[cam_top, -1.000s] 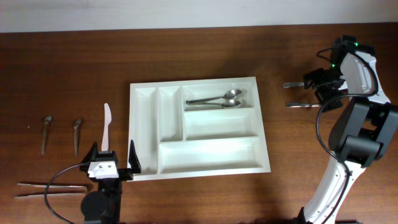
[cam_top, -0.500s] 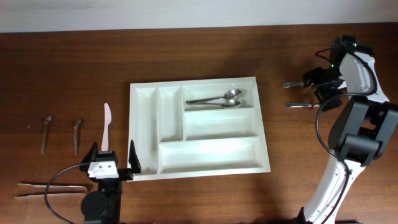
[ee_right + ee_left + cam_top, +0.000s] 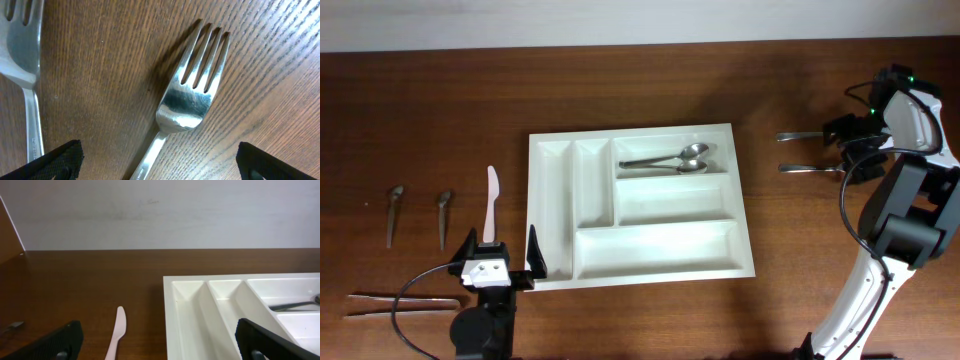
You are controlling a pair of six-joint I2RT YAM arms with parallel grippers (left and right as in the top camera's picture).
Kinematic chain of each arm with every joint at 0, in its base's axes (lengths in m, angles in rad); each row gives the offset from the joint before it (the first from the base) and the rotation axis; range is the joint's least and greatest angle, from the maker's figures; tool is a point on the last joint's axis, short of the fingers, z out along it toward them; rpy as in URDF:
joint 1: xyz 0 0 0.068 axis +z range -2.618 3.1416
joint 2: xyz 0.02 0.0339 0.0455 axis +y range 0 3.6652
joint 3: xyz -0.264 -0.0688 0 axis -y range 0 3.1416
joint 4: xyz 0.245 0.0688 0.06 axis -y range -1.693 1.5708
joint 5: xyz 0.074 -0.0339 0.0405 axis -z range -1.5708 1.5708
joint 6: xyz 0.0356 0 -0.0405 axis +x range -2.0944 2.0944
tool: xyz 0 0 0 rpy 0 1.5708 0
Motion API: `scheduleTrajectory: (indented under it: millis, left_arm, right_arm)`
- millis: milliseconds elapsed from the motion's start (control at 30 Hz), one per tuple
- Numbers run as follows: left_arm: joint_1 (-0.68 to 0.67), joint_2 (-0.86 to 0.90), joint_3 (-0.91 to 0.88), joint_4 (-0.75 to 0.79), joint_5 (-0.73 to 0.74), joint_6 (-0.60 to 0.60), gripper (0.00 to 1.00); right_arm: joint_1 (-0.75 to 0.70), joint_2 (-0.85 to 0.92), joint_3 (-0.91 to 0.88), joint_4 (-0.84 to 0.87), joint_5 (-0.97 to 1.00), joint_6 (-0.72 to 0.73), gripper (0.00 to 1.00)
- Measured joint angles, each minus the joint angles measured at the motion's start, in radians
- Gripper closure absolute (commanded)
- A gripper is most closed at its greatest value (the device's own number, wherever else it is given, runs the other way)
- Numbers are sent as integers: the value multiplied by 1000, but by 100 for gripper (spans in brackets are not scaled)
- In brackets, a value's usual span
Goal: Pack container
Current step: 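Lower the right gripper onto the lower silver fork and grasp it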
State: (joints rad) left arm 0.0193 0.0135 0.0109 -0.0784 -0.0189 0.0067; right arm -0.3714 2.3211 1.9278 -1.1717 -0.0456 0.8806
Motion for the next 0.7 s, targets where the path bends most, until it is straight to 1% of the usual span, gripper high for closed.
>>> scheduleTrajectory:
  millis: [700]
  left_arm:
    - [0,0,0,0,0,0,1]
  right_arm:
    - [16,23,-5,16,0,55,1]
